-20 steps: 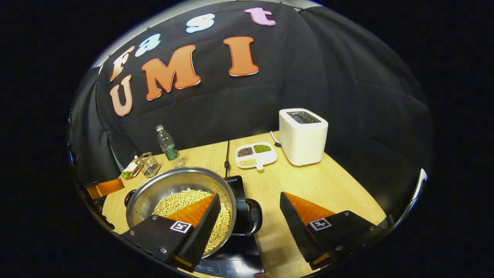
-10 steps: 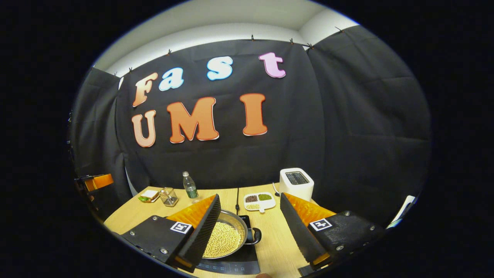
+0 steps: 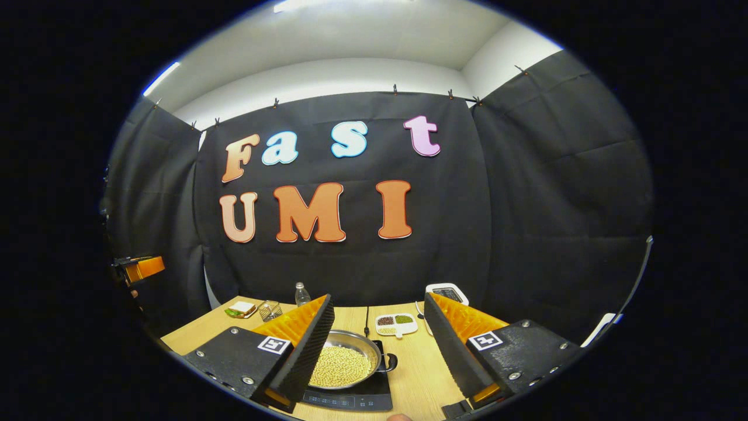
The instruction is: First push the handle of the pot to place it horizontally, then grasp the pot with both hands and set it on the induction cooktop.
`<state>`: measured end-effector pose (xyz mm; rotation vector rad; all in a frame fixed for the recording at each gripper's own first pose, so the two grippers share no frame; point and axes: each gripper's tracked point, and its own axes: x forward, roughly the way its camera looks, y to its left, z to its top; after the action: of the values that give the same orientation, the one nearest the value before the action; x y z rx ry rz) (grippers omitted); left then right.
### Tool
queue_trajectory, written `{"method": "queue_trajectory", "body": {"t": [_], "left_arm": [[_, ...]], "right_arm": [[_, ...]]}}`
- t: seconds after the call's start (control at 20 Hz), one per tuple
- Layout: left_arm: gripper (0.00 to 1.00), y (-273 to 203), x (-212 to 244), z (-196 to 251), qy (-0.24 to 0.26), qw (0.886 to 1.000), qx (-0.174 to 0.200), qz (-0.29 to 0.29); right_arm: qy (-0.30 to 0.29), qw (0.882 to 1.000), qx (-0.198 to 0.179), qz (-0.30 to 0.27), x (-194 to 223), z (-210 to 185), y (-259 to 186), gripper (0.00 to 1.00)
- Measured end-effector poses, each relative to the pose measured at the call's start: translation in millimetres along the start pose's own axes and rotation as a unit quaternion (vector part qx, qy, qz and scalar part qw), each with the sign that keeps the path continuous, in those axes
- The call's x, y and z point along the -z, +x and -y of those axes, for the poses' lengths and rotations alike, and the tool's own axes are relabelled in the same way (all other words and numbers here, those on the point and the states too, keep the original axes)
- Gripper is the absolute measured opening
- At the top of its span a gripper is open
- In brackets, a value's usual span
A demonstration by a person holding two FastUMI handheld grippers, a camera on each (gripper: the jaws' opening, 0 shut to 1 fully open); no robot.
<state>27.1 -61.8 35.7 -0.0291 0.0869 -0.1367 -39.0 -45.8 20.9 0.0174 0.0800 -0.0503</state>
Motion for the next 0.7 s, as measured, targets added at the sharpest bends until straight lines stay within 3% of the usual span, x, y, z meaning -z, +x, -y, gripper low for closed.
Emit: {"method": "queue_trajectory", "body": {"t": [0.05, 0.1, 0.2, 0.25, 0.4, 0.45, 0.5, 0.7], "left_arm": [[0.74, 4, 6, -12, 0.007, 1.0, -0.011, -0.006], [0.74, 6, 8, -13, 0.008, 1.0, -0.014, -0.011], [0.76, 4, 6, -4, 0.004, 1.0, -0.008, -0.016], [0.76, 5, 6, -5, 0.01, 1.0, -0.009, -0.016], [0.75, 2, 2, 2, 0.023, 1.0, -0.006, -0.014], [0.75, 1, 1, 4, 0.026, 1.0, -0.004, -0.013], [0.76, 2, 2, 5, 0.03, 0.999, -0.004, -0.012], [0.75, -2, -1, 9, 0.039, 0.999, -0.004, -0.011]], "right_arm": [[0.001, 1.0, 0.001, -0.002, 1, 2, 0, 1.0], [0.001, 1.0, 0.002, -0.004, 3, 4, 1, 0.95], [0.002, 1.0, 0.004, -0.005, 3, 8, 2, 1.0], [0.003, 1.0, 0.007, -0.004, 3, 11, 3, 0.95], [0.001, 1.0, 0.014, 0.0, 3, 15, 3, 0.95], [0.001, 1.0, 0.015, 0.0, 3, 16, 3, 1.0], [0.001, 1.0, 0.014, 0.001, 3, 15, 3, 0.95], [-0.002, 1.0, 0.01, 0.001, 5, 13, 3, 0.95]]}}
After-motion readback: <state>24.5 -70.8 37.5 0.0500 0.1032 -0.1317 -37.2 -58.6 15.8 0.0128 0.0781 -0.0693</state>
